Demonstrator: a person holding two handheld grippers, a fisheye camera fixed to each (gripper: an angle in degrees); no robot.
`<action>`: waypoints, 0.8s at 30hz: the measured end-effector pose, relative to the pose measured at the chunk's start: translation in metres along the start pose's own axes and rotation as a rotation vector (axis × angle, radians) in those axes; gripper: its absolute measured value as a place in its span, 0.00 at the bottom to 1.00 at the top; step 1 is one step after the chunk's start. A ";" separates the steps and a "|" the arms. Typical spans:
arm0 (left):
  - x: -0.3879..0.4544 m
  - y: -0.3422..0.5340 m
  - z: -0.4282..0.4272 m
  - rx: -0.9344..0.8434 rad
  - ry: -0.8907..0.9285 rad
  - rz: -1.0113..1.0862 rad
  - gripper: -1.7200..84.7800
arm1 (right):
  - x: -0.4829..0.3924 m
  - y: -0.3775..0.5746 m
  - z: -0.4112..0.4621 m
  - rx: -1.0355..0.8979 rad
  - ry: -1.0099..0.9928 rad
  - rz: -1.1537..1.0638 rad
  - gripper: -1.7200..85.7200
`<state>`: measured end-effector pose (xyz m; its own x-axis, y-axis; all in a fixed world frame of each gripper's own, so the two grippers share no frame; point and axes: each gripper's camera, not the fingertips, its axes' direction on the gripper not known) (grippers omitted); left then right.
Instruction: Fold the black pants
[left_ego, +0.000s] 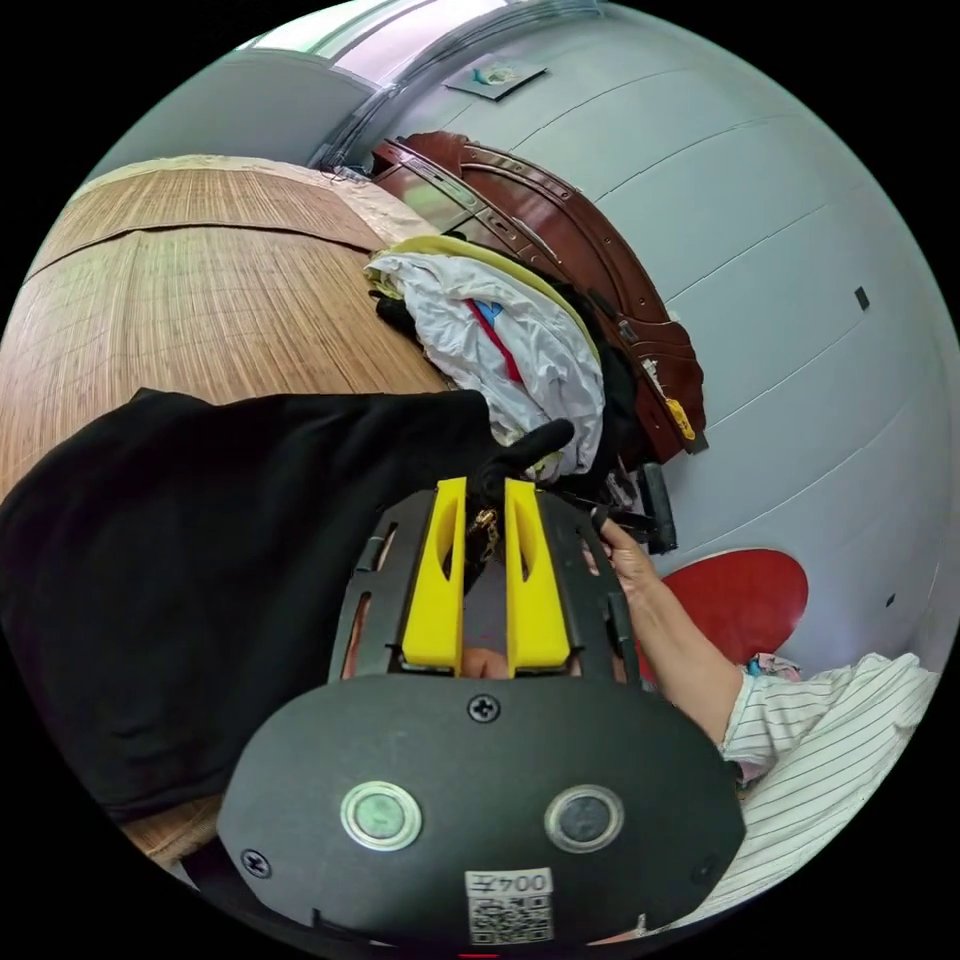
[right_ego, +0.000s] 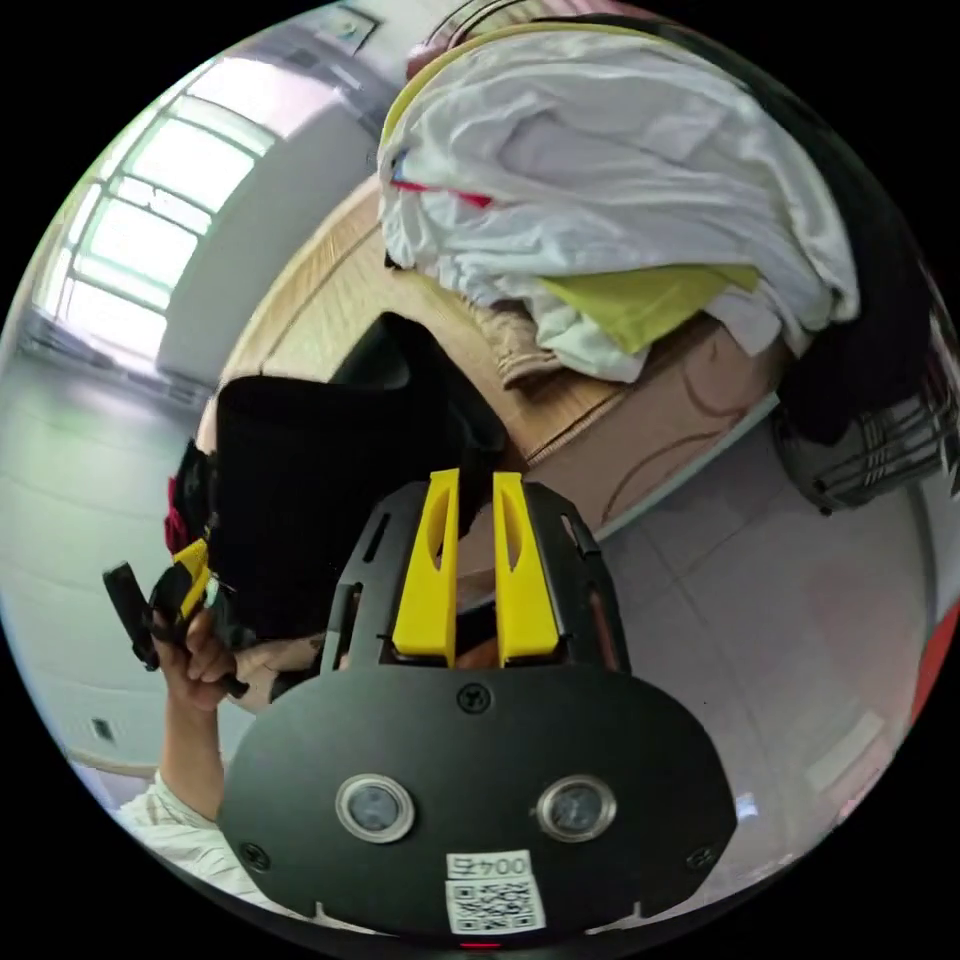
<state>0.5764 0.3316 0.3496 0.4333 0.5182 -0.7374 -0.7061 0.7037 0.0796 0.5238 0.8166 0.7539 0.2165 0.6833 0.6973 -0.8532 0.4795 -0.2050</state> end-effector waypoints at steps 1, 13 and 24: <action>0.000 0.003 -0.010 0.023 0.008 -0.003 0.05 | 0.009 0.012 -0.014 0.077 -0.045 0.030 0.09; -0.059 0.031 -0.107 0.032 -0.373 -0.007 0.02 | 0.042 0.122 -0.007 0.239 -0.311 0.313 0.17; -0.074 0.054 -0.054 -0.112 -0.628 0.021 0.02 | -0.151 0.098 -0.003 0.312 -0.182 -0.168 0.08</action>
<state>0.4757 0.3052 0.3725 0.6403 0.7415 -0.2004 -0.7576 0.6526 -0.0060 0.4089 0.7627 0.6263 0.3014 0.4879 0.8192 -0.9224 0.3668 0.1209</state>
